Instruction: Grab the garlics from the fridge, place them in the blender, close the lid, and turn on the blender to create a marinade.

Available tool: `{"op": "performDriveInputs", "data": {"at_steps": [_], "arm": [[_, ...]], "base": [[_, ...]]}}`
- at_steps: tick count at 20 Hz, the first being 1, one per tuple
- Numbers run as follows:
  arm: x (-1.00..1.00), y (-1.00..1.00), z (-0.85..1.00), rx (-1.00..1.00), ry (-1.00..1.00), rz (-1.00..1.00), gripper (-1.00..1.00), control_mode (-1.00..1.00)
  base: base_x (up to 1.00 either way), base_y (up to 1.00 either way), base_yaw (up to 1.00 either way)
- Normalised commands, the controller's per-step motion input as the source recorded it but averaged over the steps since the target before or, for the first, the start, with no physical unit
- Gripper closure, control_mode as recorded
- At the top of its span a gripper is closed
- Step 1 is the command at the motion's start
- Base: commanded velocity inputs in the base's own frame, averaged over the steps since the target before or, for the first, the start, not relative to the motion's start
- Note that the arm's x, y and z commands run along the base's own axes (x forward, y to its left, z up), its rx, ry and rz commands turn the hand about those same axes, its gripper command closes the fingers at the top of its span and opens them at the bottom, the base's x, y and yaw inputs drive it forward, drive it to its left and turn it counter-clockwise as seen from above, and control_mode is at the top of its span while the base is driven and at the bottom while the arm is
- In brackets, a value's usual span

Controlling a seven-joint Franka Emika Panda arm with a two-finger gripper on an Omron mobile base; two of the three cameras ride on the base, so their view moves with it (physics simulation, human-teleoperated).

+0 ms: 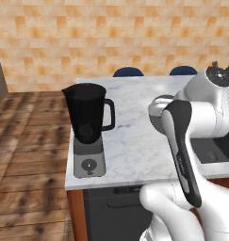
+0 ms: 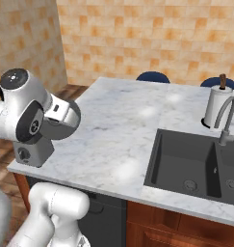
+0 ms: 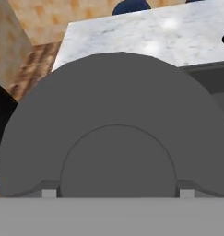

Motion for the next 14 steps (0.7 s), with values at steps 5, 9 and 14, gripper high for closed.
{"op": "performDriveInputs", "data": {"at_steps": [5,9,14], "arm": [[0.0,0.71,0.97,-0.02,0.0,0.08,1.0,-1.0],[0.26,0.7,0.59,0.0,0.0,0.09,1.0,-1.0],[0.47,0.56,0.11,0.0,0.05,0.07,1.0,-1.0]], "base": [[0.0,0.0,0.0],[0.0,0.0,0.0],[0.0,0.0,0.0]]}}
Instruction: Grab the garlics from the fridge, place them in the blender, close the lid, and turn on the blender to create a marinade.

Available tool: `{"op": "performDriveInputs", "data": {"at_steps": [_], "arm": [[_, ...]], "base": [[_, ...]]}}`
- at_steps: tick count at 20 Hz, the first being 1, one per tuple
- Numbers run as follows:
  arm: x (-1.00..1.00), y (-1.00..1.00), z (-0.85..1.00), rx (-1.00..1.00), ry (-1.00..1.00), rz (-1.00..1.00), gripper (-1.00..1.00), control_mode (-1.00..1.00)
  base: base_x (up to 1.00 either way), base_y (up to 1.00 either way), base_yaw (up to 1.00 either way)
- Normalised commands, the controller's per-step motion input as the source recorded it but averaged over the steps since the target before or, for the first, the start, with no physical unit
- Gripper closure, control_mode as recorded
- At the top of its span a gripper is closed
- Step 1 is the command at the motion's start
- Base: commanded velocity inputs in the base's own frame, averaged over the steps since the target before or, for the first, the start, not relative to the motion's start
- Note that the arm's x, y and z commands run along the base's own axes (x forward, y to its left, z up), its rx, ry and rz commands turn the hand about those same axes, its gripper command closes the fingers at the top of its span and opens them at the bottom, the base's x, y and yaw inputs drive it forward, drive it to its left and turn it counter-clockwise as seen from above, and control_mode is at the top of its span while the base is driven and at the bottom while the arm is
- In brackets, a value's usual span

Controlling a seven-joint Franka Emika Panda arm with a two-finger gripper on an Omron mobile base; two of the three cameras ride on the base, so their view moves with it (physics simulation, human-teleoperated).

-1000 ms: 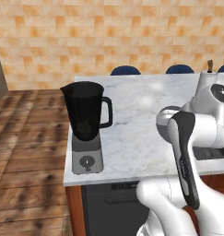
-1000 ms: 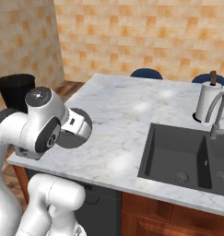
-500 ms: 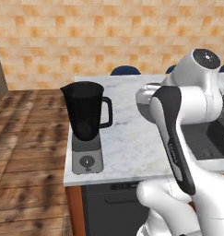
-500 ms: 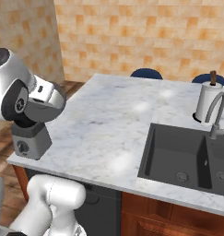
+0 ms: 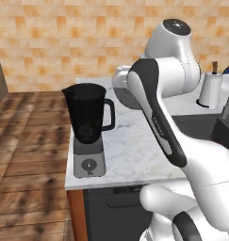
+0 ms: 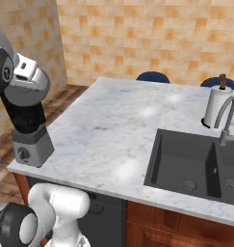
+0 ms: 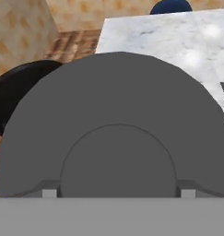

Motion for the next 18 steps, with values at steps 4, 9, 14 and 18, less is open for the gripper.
{"op": "performDriveInputs", "data": {"at_steps": [4,9,14,18], "arm": [[0.63,0.53,0.0,0.0,0.15,0.02,1.0,-1.0],[0.65,0.55,0.1,0.0,0.27,0.01,1.0,-1.0],[0.63,0.55,0.01,0.0,0.33,0.0,1.0,-1.0],[0.45,0.48,0.11,-0.03,0.28,0.0,1.0,-1.0]], "base": [[0.0,0.0,0.0],[0.0,0.0,0.0],[0.0,0.0,0.0],[0.0,0.0,0.0]]}}
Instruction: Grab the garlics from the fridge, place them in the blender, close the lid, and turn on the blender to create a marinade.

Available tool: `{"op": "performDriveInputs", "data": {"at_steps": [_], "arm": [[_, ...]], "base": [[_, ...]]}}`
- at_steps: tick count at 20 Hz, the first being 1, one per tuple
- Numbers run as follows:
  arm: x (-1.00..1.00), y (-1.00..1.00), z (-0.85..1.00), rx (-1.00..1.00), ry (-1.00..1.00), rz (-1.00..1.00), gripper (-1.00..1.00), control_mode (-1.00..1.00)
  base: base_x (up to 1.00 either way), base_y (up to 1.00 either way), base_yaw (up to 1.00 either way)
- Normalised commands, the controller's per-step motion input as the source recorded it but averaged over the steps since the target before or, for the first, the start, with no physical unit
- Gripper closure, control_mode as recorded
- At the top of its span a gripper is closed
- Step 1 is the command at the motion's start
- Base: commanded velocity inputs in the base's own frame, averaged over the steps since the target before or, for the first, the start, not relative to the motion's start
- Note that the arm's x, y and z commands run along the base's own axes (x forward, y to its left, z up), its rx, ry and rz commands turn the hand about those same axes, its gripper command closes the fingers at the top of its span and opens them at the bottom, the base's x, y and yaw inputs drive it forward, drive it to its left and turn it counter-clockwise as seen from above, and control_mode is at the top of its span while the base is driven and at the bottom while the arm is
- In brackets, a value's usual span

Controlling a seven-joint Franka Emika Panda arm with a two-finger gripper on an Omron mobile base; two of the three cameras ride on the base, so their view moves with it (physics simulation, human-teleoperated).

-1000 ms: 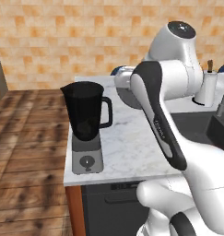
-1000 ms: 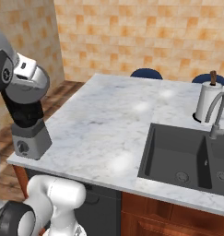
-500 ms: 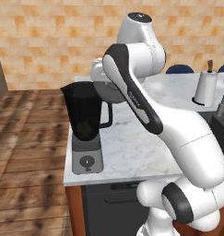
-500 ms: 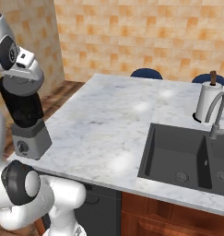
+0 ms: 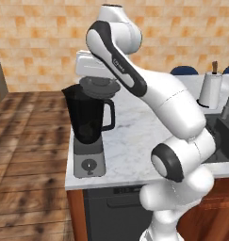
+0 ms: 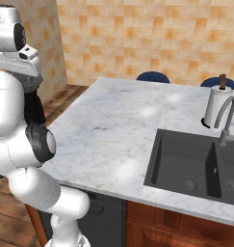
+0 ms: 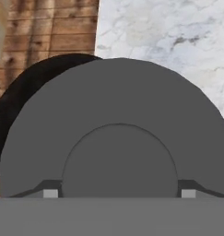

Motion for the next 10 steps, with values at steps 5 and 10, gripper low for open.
{"op": "performDriveInputs", "data": {"at_steps": [5,10], "arm": [[0.19,0.36,0.0,-0.02,0.06,0.0,1.0,-1.0],[0.01,0.19,-0.03,-0.04,0.0,0.0,1.0,-1.0]], "base": [[0.0,0.0,0.0],[0.0,0.0,0.0]]}}
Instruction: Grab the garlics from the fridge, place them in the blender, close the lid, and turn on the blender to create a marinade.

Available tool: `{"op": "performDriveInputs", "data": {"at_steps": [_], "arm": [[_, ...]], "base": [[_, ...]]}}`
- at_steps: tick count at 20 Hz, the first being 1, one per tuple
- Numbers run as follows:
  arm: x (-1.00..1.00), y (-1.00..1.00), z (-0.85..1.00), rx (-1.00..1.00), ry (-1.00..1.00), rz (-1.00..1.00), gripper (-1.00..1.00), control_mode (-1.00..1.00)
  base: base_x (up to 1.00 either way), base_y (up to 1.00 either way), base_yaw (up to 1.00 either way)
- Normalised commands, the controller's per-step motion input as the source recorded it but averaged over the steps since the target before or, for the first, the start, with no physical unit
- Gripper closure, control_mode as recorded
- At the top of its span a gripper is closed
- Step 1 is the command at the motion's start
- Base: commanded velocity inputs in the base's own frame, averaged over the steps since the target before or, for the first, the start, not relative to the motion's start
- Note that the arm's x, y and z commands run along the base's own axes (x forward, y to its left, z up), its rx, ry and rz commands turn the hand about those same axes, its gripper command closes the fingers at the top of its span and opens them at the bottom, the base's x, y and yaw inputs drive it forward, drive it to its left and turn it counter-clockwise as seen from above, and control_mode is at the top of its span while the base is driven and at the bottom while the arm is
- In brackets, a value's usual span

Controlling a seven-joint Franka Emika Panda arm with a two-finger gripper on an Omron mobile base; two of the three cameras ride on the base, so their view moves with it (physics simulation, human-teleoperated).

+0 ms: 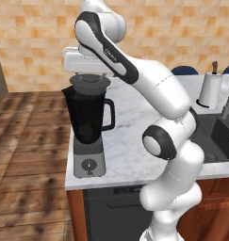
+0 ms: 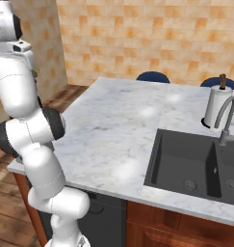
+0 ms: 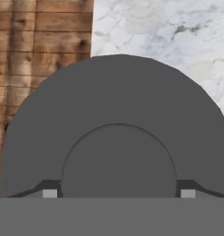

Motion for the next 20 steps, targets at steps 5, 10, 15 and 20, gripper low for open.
{"op": "performDriveInputs", "data": {"at_steps": [5,10,15,20], "arm": [[0.12,0.28,-0.2,-0.1,0.0,0.0,1.0,-1.0],[0.05,0.19,-0.27,-0.08,0.0,0.0,1.0,-1.0],[0.03,0.0,-0.3,-0.01,0.0,0.0,1.0,-1.0],[0.0,-0.17,-0.21,0.01,0.0,0.0,1.0,-1.0]], "base": [[0.0,0.0,0.0],[0.0,0.0,0.0],[0.0,0.0,0.0],[0.0,0.0,0.0]]}}
